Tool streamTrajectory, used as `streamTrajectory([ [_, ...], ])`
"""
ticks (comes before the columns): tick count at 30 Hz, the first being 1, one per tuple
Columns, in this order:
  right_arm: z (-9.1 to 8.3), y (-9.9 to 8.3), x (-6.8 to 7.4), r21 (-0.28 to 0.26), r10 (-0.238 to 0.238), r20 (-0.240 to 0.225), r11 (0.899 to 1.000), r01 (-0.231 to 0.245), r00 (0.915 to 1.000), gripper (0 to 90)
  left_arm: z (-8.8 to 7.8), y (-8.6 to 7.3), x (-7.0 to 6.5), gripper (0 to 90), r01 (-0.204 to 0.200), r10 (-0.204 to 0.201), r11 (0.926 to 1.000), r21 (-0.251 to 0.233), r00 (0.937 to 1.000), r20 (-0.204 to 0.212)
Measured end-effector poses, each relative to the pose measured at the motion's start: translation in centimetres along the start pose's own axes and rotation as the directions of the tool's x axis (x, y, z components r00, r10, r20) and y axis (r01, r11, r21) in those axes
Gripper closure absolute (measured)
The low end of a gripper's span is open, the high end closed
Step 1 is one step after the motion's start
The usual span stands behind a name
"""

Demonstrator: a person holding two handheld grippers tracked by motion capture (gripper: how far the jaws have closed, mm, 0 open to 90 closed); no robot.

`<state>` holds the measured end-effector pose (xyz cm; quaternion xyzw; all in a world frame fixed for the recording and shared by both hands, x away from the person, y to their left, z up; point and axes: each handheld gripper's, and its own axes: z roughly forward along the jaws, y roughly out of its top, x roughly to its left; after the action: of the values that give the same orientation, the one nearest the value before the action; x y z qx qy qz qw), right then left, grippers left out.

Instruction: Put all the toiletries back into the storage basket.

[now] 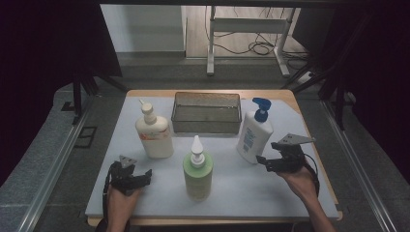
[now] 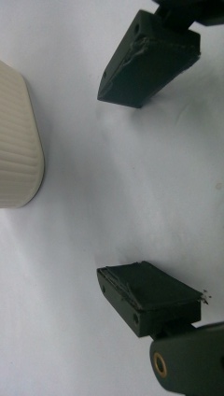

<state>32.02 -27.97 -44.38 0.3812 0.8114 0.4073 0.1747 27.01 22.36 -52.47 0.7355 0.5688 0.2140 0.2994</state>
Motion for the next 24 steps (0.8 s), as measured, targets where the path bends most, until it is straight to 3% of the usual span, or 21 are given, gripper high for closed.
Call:
streamTrajectory([
  [12,0.2,2.4,-0.5,-0.034,0.028,-0.007,0.999,-0.028,0.9996,13.6,0.0,0.0,0.0,13.7,-0.002,0.002,1.0,0.002,1.0,0.0],
  [24,1.3,4.1,-0.2,-0.043,0.025,0.018,0.999,-0.024,0.9995,13.9,0.0,0.0,0.0,13.7,-0.003,0.003,1.0,0.002,1.0,0.0],
])
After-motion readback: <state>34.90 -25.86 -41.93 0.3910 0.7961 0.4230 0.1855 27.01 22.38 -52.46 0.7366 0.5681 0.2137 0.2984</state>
